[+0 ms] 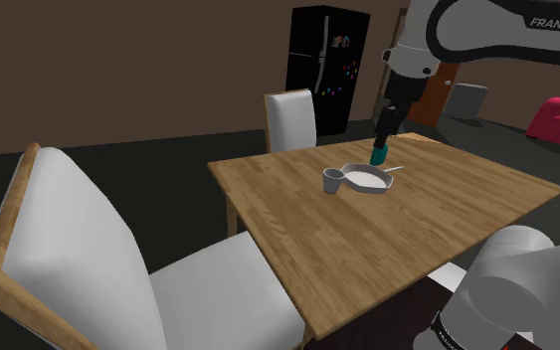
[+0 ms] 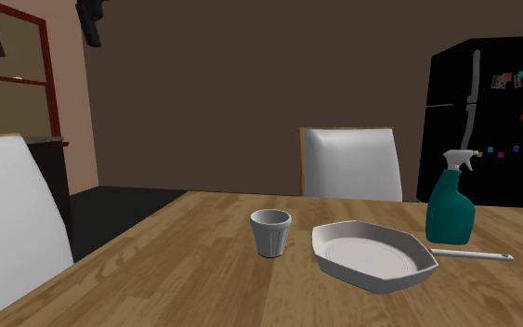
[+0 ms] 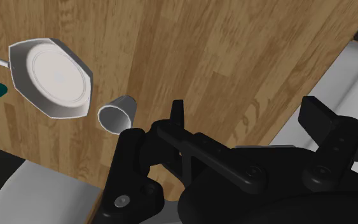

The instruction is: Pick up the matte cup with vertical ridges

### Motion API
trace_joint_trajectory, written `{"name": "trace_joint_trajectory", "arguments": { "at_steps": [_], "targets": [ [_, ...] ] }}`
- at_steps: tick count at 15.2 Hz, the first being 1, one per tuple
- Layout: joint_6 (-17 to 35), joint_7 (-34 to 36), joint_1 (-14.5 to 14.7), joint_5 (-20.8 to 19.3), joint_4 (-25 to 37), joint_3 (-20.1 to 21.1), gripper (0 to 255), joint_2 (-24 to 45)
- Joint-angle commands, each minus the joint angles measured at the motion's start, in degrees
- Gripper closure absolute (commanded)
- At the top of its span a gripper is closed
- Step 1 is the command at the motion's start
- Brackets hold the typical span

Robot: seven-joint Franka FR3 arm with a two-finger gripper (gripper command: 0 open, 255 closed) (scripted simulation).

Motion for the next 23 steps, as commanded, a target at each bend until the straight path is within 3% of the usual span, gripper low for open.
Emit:
{"name": "trace_joint_trajectory", "arguments": {
  "at_steps": [1, 12, 23],
  "targets": [
    [0.0, 0.0, 0.0, 0.0, 0.0, 0.0, 0, 0.0],
    [20.22, -9.37, -1.13, -4.71, -5.93, -8.99, 0, 12.38],
    [38.54, -20.0, -0.96, -3.79, -1.64, -17.28, 0, 33.13]
  ]
}}
